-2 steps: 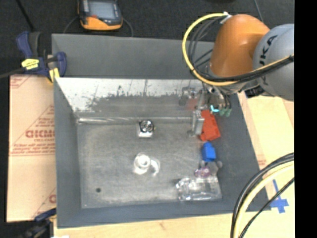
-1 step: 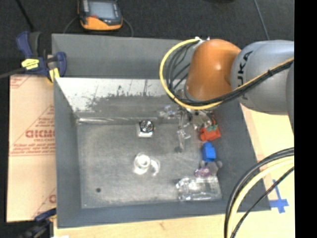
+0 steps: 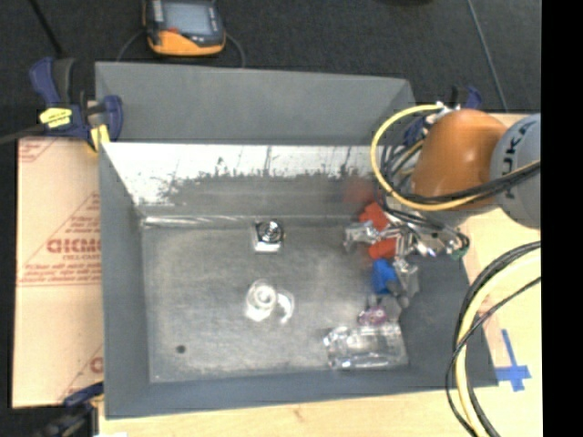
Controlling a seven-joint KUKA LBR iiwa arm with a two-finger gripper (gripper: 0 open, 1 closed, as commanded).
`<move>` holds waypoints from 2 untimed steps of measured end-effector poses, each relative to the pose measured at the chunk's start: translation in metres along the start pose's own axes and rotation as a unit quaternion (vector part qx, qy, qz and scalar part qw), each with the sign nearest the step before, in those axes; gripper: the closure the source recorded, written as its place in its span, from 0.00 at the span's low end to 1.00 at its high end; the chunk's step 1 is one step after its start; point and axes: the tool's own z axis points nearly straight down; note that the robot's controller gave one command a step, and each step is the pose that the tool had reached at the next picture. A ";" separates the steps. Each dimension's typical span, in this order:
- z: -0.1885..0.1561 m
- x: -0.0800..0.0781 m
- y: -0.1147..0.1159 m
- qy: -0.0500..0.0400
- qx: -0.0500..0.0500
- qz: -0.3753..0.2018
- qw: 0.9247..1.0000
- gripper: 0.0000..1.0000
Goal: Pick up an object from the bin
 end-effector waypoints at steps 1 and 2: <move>-0.004 -0.003 0.001 -0.001 0.001 -0.001 1.000 1.00; -0.103 -0.017 -0.009 -0.004 0.004 0.002 1.000 1.00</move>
Offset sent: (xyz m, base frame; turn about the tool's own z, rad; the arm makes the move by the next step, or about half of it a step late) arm 0.0000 0.0000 0.0000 0.0000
